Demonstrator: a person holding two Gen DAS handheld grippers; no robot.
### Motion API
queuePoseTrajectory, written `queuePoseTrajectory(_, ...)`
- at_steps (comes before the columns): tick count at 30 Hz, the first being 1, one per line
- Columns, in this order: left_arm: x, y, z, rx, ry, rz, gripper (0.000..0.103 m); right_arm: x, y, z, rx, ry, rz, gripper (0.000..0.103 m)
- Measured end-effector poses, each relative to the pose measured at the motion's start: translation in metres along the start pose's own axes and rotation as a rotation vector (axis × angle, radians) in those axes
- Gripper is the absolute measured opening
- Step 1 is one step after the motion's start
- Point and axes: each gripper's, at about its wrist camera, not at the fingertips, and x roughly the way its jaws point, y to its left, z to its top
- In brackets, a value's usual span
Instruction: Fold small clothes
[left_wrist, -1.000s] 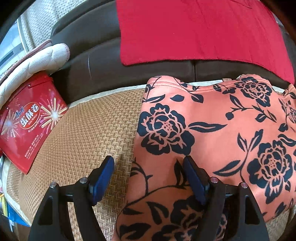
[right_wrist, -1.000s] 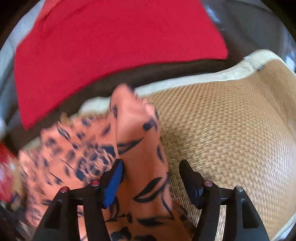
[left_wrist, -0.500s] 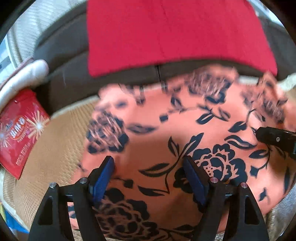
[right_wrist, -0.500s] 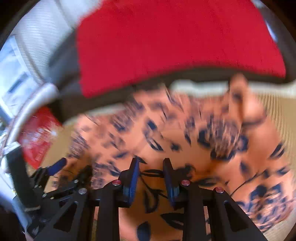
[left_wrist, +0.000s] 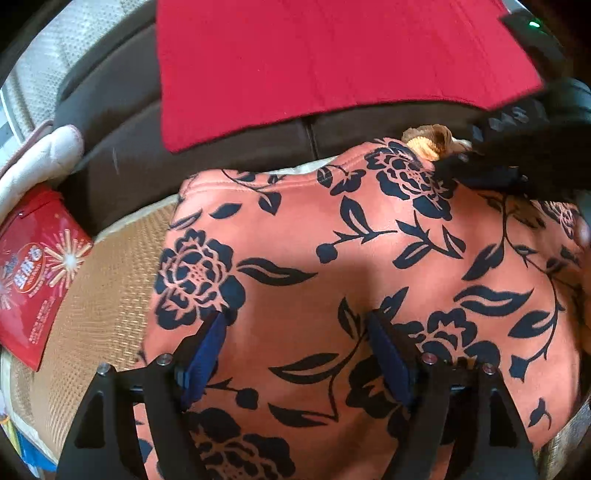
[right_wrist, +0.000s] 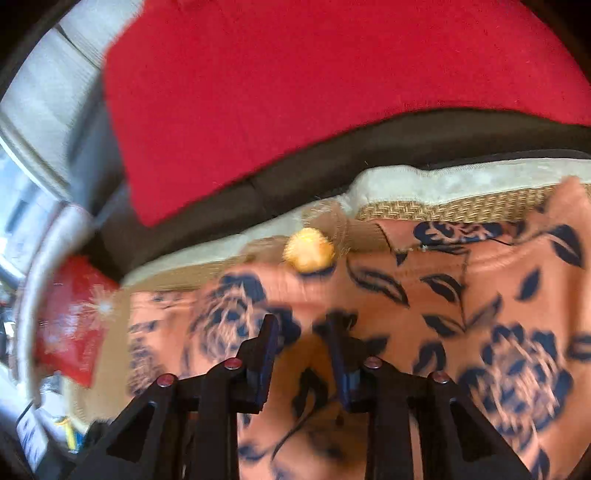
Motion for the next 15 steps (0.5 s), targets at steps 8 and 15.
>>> queuePoseTrajectory(8, -0.028, 0.033, 0.004, -0.077, -0.093, 0.065, 0.080, -0.047, 0.017, -0.012, -0.019, -0.075, 0.036, 0.033)
queuePoseTrajectory(15, -0.004, 0.057, -0.021, -0.158, 0.075, 0.080, 0.080, -0.095, 0.002, -0.081, -0.067, -0.028, -0.020, 0.033)
